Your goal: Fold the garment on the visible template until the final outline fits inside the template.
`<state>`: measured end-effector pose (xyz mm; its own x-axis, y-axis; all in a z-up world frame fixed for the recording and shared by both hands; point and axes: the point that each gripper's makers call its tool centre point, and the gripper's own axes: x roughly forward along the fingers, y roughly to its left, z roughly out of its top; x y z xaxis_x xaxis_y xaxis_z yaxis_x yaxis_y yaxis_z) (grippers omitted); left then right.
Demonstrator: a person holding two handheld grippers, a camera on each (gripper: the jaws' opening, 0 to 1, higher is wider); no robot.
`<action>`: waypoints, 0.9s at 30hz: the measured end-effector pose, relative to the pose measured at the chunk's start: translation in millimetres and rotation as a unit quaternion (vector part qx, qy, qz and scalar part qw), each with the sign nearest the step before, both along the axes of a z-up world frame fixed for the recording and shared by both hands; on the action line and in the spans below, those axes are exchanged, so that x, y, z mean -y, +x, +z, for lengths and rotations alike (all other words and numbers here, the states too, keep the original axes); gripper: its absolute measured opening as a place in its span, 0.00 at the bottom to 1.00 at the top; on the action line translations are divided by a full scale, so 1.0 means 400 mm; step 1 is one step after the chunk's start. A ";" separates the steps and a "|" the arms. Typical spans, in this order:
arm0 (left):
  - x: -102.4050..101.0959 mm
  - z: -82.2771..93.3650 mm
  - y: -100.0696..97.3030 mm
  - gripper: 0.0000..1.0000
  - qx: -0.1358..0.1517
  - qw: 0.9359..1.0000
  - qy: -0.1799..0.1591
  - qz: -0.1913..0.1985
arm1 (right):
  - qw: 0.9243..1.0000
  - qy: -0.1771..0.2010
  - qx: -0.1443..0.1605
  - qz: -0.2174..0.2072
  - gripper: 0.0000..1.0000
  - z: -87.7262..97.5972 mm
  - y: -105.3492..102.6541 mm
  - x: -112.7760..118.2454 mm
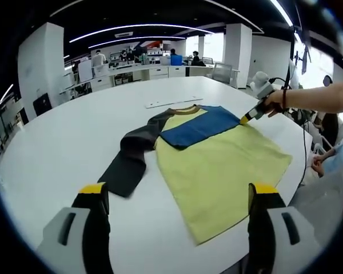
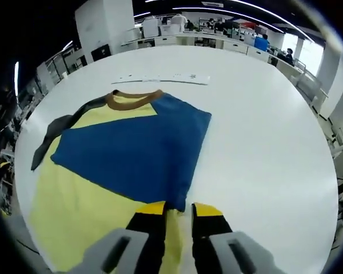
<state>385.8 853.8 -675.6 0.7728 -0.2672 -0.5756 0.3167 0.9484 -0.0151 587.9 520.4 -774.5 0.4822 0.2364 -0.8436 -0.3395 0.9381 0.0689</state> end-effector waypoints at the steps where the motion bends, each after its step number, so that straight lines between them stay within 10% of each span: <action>1: -0.001 -0.001 -0.002 0.99 -0.001 1.000 0.000 0.000 | 1.000 0.005 -0.003 0.001 0.08 0.000 -0.003 -0.005; 27: -0.050 -0.014 0.020 0.95 -0.004 1.000 0.015 0.025 | 0.999 0.013 -0.023 0.036 0.01 -0.002 0.017 0.069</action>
